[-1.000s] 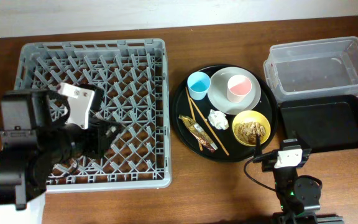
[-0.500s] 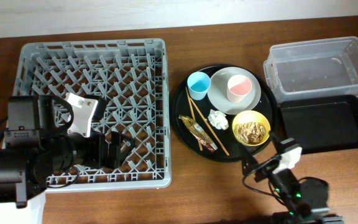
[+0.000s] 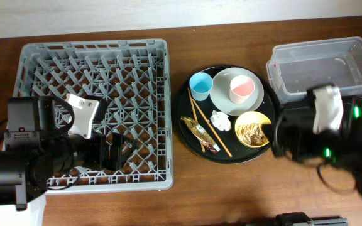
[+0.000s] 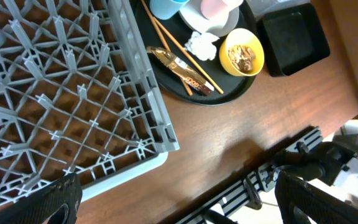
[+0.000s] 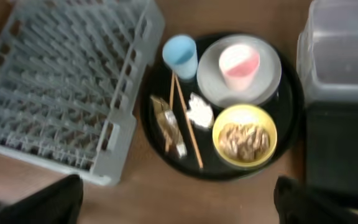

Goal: Sort waste into correct bins and load items into the dishwasher rack
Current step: 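Reach the right gripper over the black tray toward the white tissue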

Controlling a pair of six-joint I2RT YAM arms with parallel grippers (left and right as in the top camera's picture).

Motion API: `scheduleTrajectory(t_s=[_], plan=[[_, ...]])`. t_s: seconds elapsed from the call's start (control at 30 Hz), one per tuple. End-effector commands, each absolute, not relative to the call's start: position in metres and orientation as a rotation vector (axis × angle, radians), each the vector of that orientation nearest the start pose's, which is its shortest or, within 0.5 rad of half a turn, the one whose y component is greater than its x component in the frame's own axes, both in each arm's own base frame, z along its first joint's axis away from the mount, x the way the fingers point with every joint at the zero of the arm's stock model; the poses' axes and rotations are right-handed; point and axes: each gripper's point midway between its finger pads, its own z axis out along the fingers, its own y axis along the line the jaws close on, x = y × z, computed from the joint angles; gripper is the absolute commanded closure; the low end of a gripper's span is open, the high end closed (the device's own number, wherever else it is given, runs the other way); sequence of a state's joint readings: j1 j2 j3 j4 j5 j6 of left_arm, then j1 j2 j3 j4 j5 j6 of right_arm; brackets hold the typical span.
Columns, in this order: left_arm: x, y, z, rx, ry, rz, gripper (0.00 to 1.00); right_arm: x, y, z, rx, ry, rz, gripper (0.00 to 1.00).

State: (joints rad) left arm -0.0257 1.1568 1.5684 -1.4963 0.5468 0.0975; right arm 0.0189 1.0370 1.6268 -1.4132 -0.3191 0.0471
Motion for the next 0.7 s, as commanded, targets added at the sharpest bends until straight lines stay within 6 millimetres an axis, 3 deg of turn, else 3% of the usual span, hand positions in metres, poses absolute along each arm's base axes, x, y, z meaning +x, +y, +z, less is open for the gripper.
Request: scheduleTrajectory(t_s=[0.0, 0.03, 0.07, 0.13, 0.2, 0.23, 0.33, 0.4, 0.67], plan=[[0.216, -0.097, 0.319, 0.345, 2.520, -0.706, 0.01, 0.230, 0.061, 0.352, -0.119, 2.482, 0.448, 0.01], [0.216, -0.097, 0.319, 0.345, 2.520, -0.706, 0.01, 0.232, 0.063, 0.345, -0.116, 2.522, 0.470, 0.01], [0.216, -0.097, 0.319, 0.345, 2.519, -0.706, 0.01, 0.234, 0.063, 0.339, -0.108, 2.558, 0.475, 0.08], [0.216, -0.097, 0.319, 0.345, 2.520, -0.706, 0.01, 0.236, 0.063, 0.324, -0.089, 2.645, 0.488, 0.35], [0.216, -0.097, 0.319, 0.345, 2.520, -0.706, 0.01, 0.238, 0.063, 0.311, -0.074, 2.714, 0.498, 0.79], [0.216, -0.097, 0.319, 0.345, 2.520, -0.706, 0.01, 0.238, 0.063, 0.307, -0.068, 2.738, 0.502, 0.85], [0.216, -0.097, 0.319, 0.345, 2.520, -0.706, 0.01, 0.239, 0.063, 0.292, -0.047, 2.803, 0.512, 0.88], [0.216, -0.097, 0.319, 0.345, 2.520, -0.706, 0.01, 0.237, 0.063, 0.278, -0.037, 2.844, 0.518, 0.79], [0.216, -0.097, 0.319, 0.345, 2.520, -0.706, 0.01, 0.234, 0.072, 0.189, -0.003, 3.001, 0.549, 0.66]])
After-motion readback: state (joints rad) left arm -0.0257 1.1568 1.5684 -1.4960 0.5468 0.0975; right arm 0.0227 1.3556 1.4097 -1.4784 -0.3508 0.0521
